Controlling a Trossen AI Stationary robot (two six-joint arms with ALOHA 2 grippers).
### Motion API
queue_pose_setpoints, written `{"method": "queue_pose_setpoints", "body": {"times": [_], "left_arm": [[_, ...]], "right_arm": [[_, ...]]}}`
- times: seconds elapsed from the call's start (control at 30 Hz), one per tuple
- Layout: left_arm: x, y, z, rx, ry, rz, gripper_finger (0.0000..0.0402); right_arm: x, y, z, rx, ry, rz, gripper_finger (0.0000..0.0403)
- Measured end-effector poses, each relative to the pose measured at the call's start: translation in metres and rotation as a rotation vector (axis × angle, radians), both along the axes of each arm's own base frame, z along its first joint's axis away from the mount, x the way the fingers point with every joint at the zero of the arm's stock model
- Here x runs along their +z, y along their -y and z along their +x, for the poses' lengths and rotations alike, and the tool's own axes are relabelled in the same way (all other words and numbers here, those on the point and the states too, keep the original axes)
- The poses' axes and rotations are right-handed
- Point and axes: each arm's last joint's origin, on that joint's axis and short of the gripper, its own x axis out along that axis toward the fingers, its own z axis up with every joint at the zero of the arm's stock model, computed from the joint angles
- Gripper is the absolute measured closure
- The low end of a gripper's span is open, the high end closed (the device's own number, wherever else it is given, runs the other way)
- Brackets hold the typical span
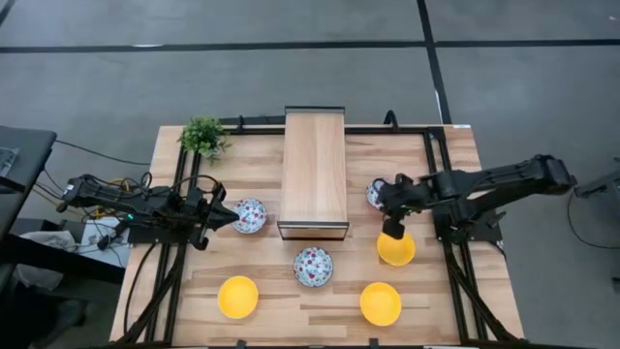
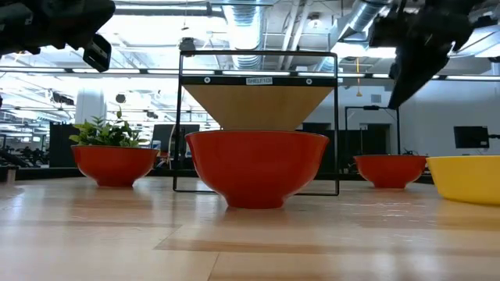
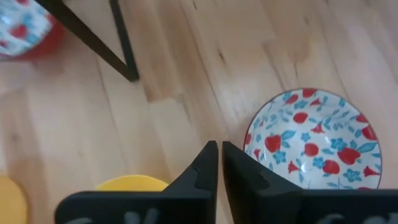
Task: Pick & Place Mini bowls
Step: Put the top right white patterned bowl on the shelf
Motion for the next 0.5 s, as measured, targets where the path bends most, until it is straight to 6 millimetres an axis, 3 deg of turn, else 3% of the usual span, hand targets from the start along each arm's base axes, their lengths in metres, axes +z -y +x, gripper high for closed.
{"method": "queue_pose_setpoints", "body": {"times": [0.27,0.5], "left_arm": [[0.000,0.000,0.000,0.000,0.000,0.000,0.0385],[0.000,0.000,0.000,0.000,0.000,0.000,0.0385]], "right_arm": [[-0.018,0.003,0.012,0.020,-0.107,-0.026,0.0319],[-0.032,0.007,0.015,0.035,-0.229,-0.046,0.0318]]}}
